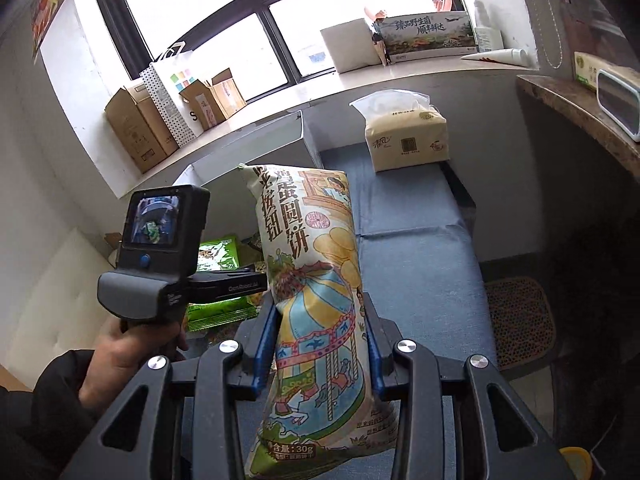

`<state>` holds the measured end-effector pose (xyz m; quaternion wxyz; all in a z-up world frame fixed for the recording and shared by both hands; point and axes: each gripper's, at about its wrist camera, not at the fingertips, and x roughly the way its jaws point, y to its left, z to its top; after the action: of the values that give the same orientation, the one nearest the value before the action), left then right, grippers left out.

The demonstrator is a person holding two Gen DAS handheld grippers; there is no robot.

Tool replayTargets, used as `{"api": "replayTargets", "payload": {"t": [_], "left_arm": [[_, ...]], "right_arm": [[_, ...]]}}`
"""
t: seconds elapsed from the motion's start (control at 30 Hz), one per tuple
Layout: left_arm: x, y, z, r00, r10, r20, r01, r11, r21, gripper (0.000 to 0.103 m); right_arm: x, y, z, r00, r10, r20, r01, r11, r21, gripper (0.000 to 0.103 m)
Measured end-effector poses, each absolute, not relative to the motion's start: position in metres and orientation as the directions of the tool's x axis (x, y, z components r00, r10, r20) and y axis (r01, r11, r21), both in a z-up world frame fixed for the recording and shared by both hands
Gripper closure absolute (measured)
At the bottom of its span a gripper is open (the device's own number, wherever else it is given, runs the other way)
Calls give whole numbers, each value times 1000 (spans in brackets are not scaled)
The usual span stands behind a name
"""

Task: Organize snacks
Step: 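Grasp the tall printed cookie bag with the right tool while the left tool grasps a green seaweed pack, then drop both packs into the white box and open both tools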

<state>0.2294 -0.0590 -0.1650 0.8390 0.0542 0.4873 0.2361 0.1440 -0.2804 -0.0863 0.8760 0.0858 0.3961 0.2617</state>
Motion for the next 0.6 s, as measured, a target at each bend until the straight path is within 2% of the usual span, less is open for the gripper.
{"api": "replayTargets", "payload": {"t": [0.07, 0.1, 0.23, 0.37, 0.6], "left_arm": [[229, -65, -164, 426, 456, -782, -325, 883, 338, 12], [228, -67, -163, 432, 460, -776, -320, 882, 345, 20], [221, -63, -157, 450, 431, -783, -307, 897, 318, 24], [205, -51, -131, 529, 317, -788, -270, 942, 198, 25], [147, -14, -63, 704, 49, -709, -138, 988, -70, 28]], "right_arm": [[144, -282, -87, 548, 528, -649, -391, 848, 359, 62], [144, -282, -88, 545, 530, -650, -392, 846, 362, 62], [145, -285, -90, 543, 534, -648, -384, 844, 374, 62], [147, -286, -90, 542, 534, -649, -381, 845, 376, 62], [150, -272, -91, 521, 558, -646, -406, 828, 387, 62]]}}
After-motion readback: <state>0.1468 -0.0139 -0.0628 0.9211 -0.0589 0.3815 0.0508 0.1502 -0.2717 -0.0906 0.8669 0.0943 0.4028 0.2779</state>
